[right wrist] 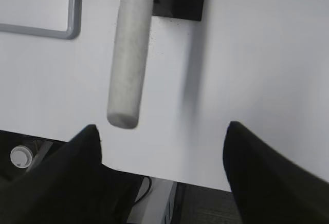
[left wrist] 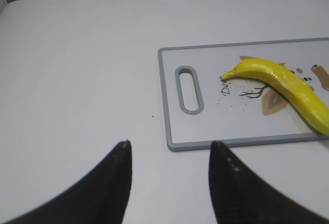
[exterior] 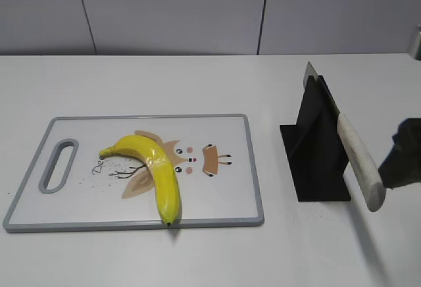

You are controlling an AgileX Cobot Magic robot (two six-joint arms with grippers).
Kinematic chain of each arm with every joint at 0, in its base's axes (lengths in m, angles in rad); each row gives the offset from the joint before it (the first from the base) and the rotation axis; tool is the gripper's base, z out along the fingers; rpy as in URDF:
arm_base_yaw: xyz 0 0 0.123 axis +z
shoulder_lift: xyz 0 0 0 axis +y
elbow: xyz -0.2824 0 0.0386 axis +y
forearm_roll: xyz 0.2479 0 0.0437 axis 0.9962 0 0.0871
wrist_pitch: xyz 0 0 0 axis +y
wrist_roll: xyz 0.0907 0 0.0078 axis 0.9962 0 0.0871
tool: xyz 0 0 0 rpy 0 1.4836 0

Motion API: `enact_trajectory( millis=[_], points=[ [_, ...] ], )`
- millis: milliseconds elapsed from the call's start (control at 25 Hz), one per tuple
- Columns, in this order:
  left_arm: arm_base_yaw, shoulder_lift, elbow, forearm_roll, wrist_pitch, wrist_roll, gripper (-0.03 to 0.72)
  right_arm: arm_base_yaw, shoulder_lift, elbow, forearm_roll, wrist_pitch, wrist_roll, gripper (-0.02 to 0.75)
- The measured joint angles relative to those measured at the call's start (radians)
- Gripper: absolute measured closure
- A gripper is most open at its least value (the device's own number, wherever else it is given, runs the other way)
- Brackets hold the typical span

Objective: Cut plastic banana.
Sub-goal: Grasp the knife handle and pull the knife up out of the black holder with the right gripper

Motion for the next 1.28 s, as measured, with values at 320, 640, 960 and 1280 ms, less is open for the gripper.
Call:
enact_trajectory(
  millis=[320, 640, 960, 1280],
  points=[
    [0.000, 0.000, 0.000, 0.000, 0.000, 0.000, 0.216, 0.001, 0.249, -0.182, 0.039, -0.003, 0.016, 0.204],
    [0.000, 0.000, 0.000, 0.000, 0.000, 0.000, 0.216, 0.001, 0.423, -0.208, 0.039, -0.004, 0.017, 0.213],
    [0.000, 0.000, 0.000, 0.000, 0.000, 0.000, 0.216, 0.001, 0.510, -0.208, 0.053, -0.004, 0.017, 0.292],
    [0.000, 0.000, 0.000, -0.001, 0.000, 0.000, 0.216, 0.001, 0.512, -0.208, 0.058, -0.003, 0.033, 0.547]
  ],
)
